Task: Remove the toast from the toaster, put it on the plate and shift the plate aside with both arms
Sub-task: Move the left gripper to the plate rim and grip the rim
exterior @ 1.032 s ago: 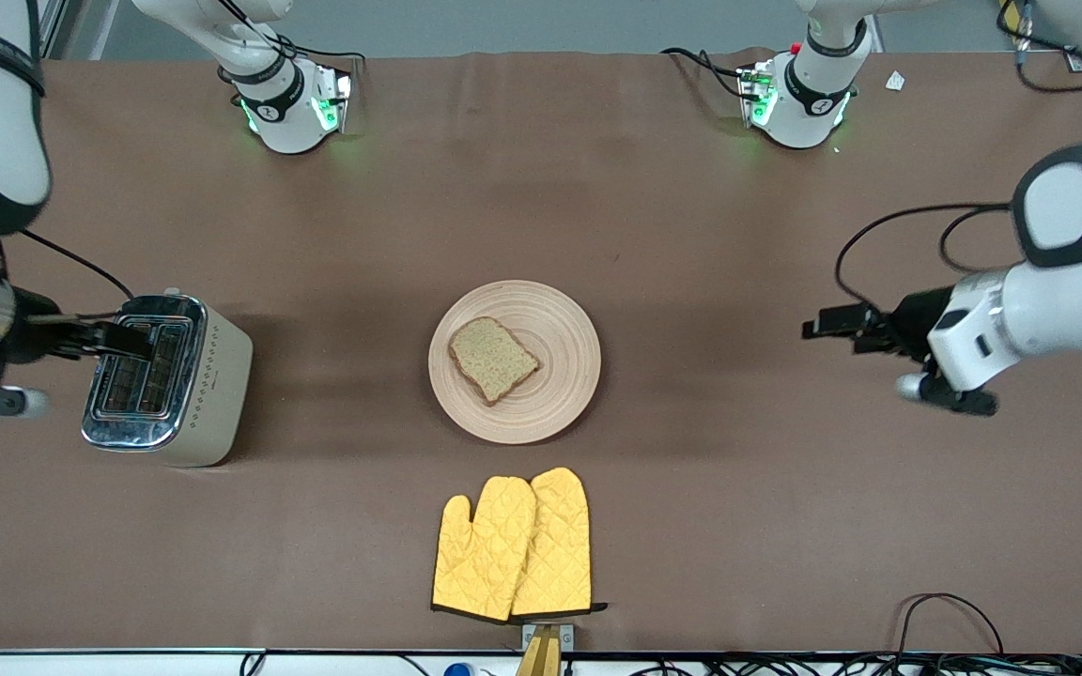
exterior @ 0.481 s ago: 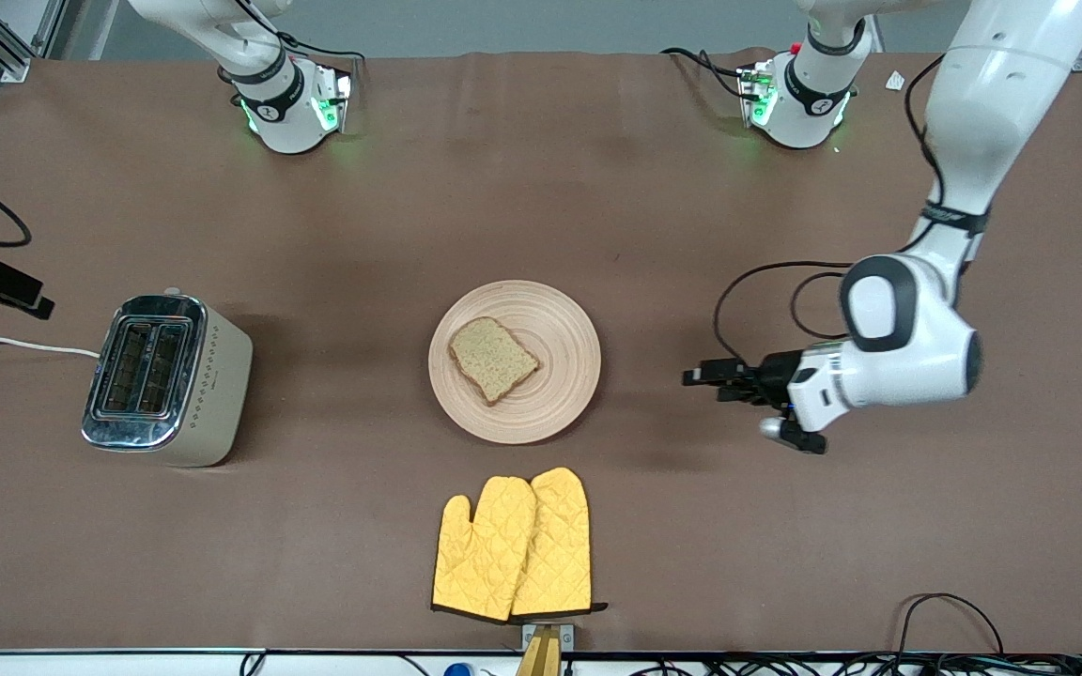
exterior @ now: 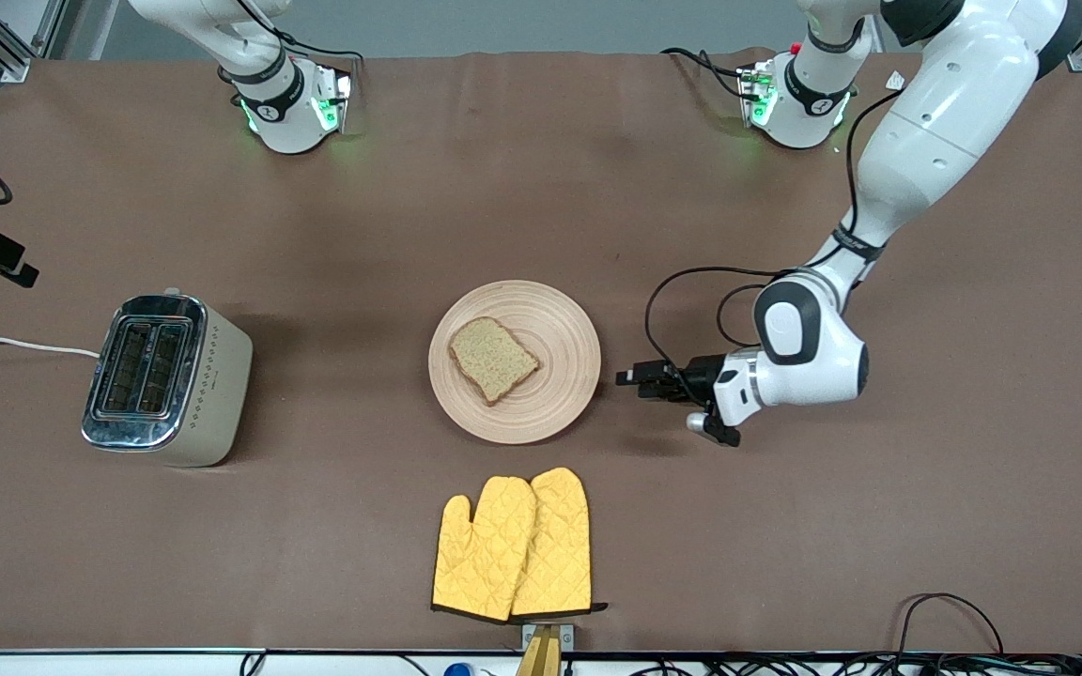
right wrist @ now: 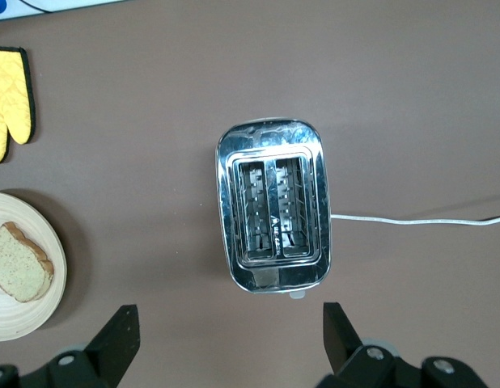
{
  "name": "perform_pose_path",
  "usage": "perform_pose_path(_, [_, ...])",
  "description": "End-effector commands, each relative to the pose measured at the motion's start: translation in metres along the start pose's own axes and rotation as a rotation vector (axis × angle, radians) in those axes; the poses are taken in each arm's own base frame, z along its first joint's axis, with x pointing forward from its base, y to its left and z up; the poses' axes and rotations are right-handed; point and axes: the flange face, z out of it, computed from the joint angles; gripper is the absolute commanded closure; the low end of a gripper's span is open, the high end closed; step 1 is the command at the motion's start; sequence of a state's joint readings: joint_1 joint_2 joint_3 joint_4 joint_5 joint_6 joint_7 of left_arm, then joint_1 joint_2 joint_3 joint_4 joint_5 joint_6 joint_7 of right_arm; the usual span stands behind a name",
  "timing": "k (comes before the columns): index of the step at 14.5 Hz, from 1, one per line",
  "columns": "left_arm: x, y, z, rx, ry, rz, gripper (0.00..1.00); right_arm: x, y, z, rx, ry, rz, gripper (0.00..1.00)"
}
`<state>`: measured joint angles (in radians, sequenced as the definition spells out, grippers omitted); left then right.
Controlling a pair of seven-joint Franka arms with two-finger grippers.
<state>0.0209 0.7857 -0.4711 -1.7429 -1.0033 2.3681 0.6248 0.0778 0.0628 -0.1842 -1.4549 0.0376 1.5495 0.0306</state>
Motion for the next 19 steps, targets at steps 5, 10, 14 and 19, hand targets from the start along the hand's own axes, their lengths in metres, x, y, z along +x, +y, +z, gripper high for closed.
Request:
perform_pose_path(5, [-0.019, -0.012, 0.051, -0.108, 0.016, -0.012, 0.50, -0.009, -0.001, -0.001, 0.002, -0.011, -0.006, 0.00])
perform_pose_path(10, [-0.022, -0.014, 0.057, -0.107, 0.006, -0.017, 0.81, -0.013, -0.005, -0.001, 0.012, -0.032, -0.011, 0.00])
perform_pose_path(14, [-0.016, -0.004, 0.049, -0.109, 0.017, -0.010, 0.99, -0.013, -0.005, -0.002, 0.013, -0.029, -0.013, 0.00])
perform_pose_path(19, [0.013, 0.029, -0.019, -0.084, 0.108, 0.022, 1.00, -0.013, -0.004, -0.001, 0.013, -0.032, -0.016, 0.00])
